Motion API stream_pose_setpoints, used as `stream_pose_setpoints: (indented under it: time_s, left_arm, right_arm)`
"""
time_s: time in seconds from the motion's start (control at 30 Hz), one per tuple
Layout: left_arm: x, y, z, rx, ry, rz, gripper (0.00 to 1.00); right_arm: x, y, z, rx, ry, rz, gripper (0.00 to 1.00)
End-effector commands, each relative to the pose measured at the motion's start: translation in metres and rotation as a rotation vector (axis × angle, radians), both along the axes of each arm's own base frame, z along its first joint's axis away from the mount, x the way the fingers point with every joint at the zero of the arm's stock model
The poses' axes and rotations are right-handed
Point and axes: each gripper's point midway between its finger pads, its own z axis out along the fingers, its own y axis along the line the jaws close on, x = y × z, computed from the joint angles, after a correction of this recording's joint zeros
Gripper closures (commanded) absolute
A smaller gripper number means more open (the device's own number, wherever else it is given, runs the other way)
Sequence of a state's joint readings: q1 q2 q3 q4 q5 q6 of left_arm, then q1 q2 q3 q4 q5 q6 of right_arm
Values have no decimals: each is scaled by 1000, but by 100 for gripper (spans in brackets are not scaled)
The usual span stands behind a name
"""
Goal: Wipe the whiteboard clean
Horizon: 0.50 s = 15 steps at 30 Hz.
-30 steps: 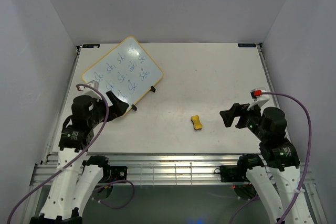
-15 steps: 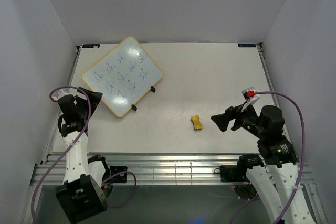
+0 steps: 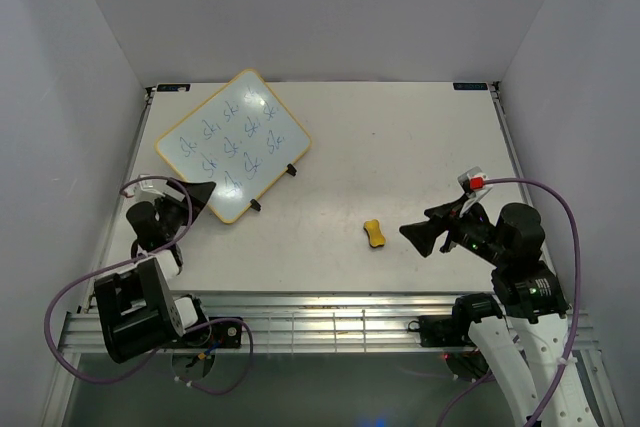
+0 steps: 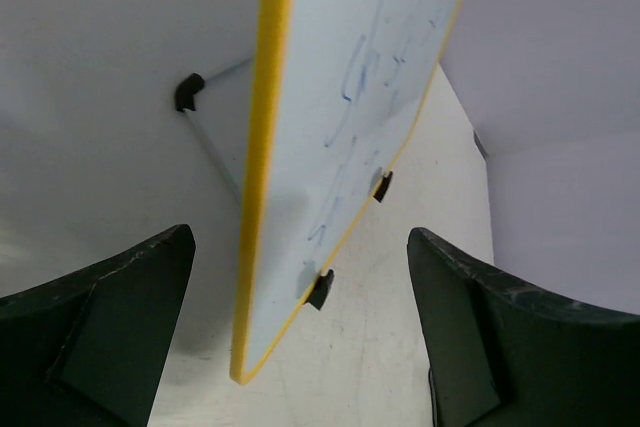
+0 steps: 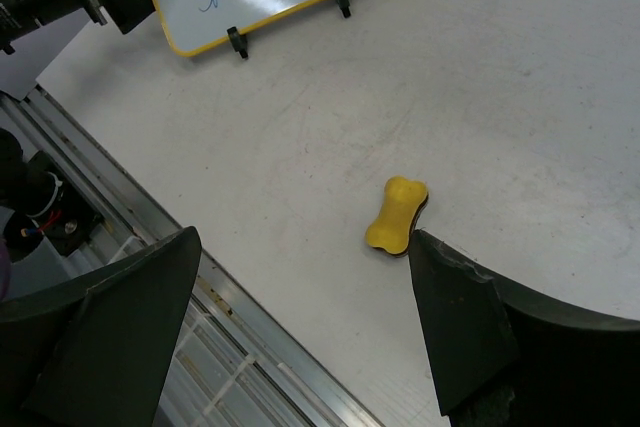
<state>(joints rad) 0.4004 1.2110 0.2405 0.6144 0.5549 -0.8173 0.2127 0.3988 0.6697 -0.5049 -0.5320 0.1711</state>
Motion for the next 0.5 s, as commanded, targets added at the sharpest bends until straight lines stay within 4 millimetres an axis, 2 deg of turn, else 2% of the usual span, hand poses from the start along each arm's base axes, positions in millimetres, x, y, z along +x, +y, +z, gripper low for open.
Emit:
stream_pose_setpoints:
  time_s: [0.0,0.07,0.1,0.27,0.37,0.43,0.47]
  left_arm:
    - [-2,-23,50,58,-281,-158,2]
    - [-3,-24,44,54,-270,-171,2]
    - [-2,-24,34,41,-238,-175,2]
    - [8,-23,24,18,-191,-206,5]
    - [12,-24,21,14,-182,-234,11]
    - [16,-23,16,8,-169,-244,19]
    - [17,-23,16,3,-165,-248,20]
  right_arm:
    - [-5,5,19,8,-82,46,10]
    - [-6,5,20,6,-84,54,10]
    - [-7,5,19,4,-81,60,10]
    - [-14,8,18,7,-82,92,10]
    - [-14,9,18,7,-81,97,10]
    - [-14,9,19,7,-83,99,10]
    - [-13,9,19,7,-82,100,10]
